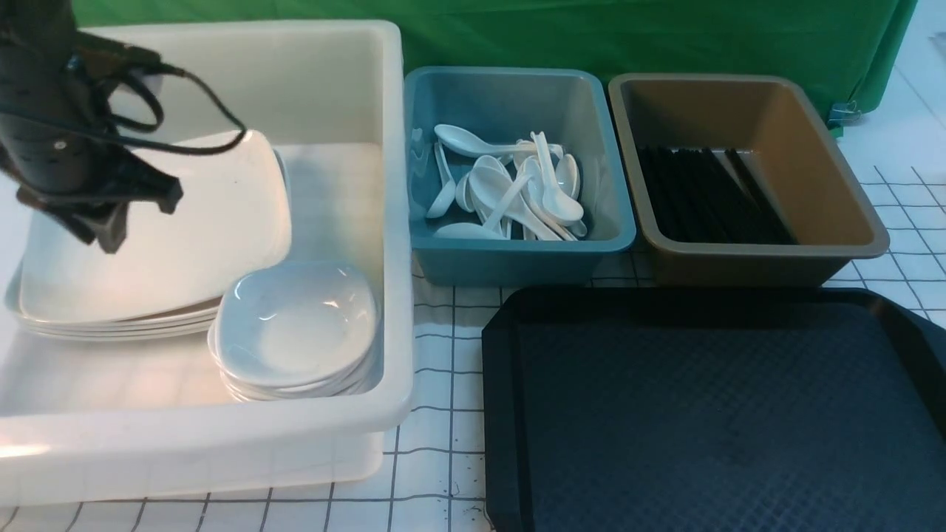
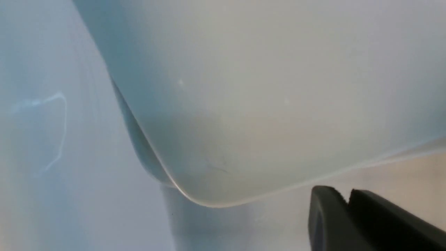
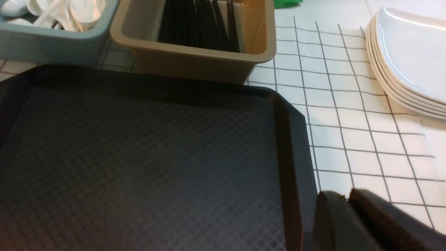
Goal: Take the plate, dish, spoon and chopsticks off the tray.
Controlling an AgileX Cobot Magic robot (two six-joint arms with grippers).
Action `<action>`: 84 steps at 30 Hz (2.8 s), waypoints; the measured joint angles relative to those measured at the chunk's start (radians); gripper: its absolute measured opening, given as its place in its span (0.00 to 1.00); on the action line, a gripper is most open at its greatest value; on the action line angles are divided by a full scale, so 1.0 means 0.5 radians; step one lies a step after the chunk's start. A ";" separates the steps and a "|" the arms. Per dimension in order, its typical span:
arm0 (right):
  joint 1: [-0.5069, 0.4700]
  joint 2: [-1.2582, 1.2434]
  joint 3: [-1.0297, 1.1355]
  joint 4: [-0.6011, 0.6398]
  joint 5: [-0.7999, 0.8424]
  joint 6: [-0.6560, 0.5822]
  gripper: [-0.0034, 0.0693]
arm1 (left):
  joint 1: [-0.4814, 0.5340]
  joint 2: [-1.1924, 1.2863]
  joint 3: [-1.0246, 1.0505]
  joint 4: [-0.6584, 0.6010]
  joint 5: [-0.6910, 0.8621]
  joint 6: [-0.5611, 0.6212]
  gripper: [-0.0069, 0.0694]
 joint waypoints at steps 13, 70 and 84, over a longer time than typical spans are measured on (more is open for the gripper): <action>0.000 0.000 0.000 0.006 0.000 0.004 0.14 | 0.407 0.242 0.058 -0.255 -0.213 -0.104 0.09; 0.000 -0.022 0.000 0.050 0.312 -0.135 0.04 | 0.423 -0.227 -0.219 -0.166 -0.045 -0.020 0.09; 0.000 -0.218 0.727 0.675 -1.402 -0.456 0.04 | 0.423 -0.457 -0.215 -0.710 0.026 0.257 0.09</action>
